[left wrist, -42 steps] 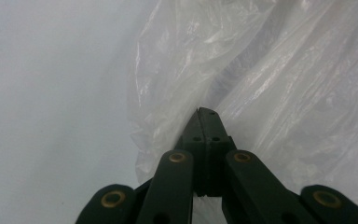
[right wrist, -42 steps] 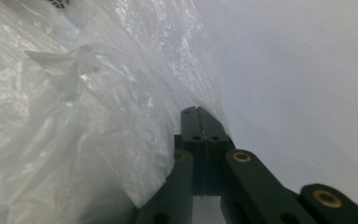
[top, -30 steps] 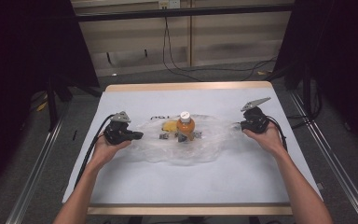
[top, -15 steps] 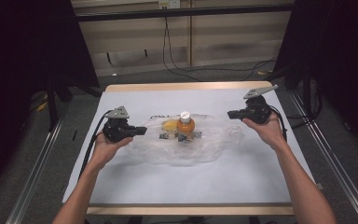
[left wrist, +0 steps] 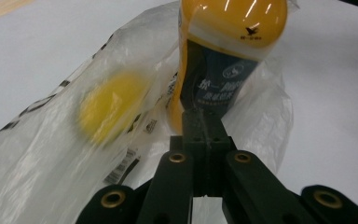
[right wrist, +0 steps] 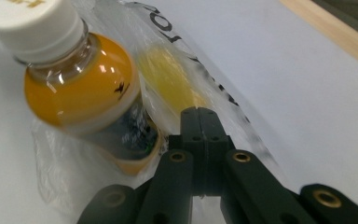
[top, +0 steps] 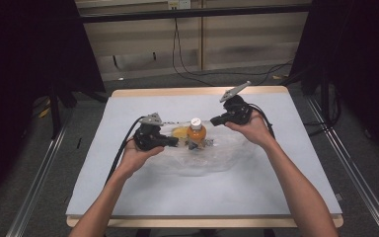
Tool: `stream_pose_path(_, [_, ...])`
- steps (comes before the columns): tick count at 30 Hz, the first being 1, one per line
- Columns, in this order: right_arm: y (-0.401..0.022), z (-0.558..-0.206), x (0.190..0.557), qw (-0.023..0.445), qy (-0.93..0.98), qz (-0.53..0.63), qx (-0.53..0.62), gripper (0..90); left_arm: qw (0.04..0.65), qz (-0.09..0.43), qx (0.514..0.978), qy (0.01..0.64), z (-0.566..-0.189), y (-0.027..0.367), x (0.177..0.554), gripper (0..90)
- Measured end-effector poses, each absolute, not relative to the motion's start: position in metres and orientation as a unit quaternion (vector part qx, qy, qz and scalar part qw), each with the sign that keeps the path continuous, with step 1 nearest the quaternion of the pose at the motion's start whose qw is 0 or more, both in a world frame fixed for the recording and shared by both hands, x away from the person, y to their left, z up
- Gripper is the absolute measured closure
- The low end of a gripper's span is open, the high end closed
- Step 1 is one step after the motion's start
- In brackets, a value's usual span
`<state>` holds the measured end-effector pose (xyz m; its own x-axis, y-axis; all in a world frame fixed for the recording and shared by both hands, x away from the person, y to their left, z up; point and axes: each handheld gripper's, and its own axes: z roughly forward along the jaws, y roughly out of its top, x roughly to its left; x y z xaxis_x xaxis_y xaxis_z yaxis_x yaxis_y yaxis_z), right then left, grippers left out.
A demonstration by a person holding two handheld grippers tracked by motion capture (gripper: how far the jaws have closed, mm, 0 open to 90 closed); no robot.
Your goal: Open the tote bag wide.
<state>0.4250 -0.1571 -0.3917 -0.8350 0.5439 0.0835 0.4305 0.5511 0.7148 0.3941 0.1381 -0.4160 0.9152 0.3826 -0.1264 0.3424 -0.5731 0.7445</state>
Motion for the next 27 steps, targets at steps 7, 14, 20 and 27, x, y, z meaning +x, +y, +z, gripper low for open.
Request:
stream_pose_path(7, [-0.129,-0.422,0.436,0.036,0.901,0.34,0.268,90.0,0.385,0.006,0.899,0.208,-0.438,0.12,0.398,90.0])
stream_pose_path(14, [-0.118,-0.448,0.449,0.01,0.907,0.314,0.28,90.0,0.356,-0.001,0.912,0.204,-0.453,0.11,0.391,90.0])
stream_pose_path(20, [-0.111,-0.467,0.461,0.002,0.906,0.31,0.289,90.0,0.361,-0.016,0.913,0.19,-0.465,0.11,0.381,90.0])
stream_pose_path(27, [-0.104,-0.472,0.47,-0.003,0.905,0.302,0.299,90.0,0.337,-0.022,0.928,0.156,-0.469,0.105,0.364,90.0])
